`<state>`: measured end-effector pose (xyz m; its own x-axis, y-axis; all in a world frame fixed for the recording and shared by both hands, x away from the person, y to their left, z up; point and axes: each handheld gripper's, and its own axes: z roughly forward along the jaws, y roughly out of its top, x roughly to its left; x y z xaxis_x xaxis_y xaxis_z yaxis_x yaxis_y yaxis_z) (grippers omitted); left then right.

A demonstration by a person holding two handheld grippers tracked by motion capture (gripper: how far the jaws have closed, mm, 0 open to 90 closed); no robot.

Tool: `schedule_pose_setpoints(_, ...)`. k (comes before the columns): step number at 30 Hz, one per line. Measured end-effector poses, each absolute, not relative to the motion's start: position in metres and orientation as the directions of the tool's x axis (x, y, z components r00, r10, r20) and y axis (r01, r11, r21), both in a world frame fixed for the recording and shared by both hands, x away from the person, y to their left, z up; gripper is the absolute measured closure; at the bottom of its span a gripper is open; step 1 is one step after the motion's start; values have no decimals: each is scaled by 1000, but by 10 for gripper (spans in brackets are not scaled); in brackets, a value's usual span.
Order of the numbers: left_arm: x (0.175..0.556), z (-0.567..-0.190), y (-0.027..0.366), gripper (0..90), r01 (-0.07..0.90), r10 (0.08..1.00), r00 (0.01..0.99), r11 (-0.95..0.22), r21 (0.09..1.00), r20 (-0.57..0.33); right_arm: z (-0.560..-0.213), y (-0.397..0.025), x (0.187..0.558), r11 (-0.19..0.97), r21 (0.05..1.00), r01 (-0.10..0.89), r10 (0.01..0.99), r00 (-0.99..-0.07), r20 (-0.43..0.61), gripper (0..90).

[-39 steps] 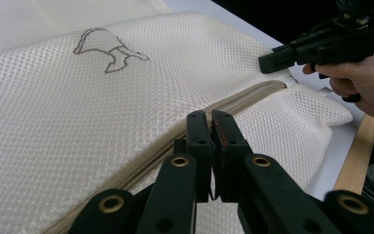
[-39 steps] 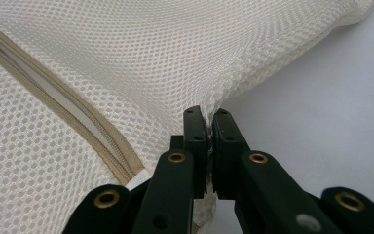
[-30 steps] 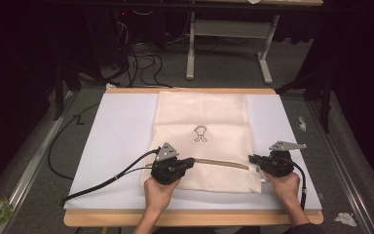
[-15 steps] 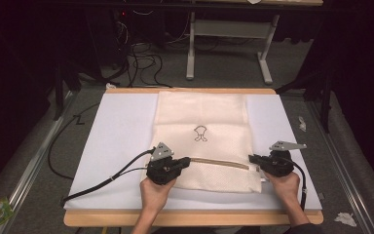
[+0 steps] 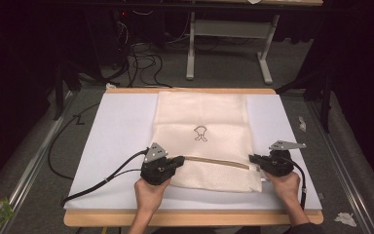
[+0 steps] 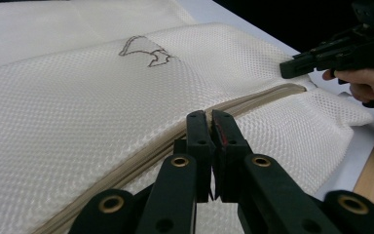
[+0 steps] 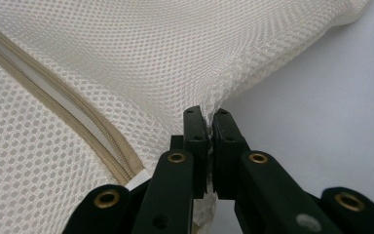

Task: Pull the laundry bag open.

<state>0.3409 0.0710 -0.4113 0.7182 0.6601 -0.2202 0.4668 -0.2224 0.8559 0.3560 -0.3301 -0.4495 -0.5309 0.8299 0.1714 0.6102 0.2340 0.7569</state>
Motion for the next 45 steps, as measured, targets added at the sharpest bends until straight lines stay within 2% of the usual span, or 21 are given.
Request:
schedule_pose_setpoints(7, 339, -408, 77, 873, 458, 681, 706, -230, 859, -193, -450, -328, 358, 235, 759, 607, 827, -535, 172, 877)
schedule_pose_setpoints(10, 341, -409, 79, 873, 474, 676, 704, -219, 853, -218, -450, -329, 360, 225, 765, 603, 828, -533, 176, 878)
schedule_pose_setpoints(21, 341, -409, 83, 873, 479, 693, 691, -227, 848, -205, -449, -327, 360, 236, 772, 590, 824, -543, 163, 878)
schedule_pose_setpoints(23, 341, -409, 88, 873, 487, 695, 683, -203, 849, -225, -449, -327, 360, 241, 770, 591, 827, -540, 156, 878)
schedule_pose_setpoints(28, 339, -406, 94, 873, 477, 709, 677, -215, 852, -199, -449, -331, 360, 230, 769, 596, 832, -530, 162, 878)
schedule_pose_setpoints(37, 339, -404, 109, 873, 482, 730, 648, -174, 859, -216, -449, -332, 360, 225, 767, 601, 834, -526, 168, 877)
schedule_pose_setpoints(45, 341, -401, 114, 873, 486, 740, 641, -185, 854, -204, -450, -330, 361, 224, 767, 601, 834, -526, 169, 878)
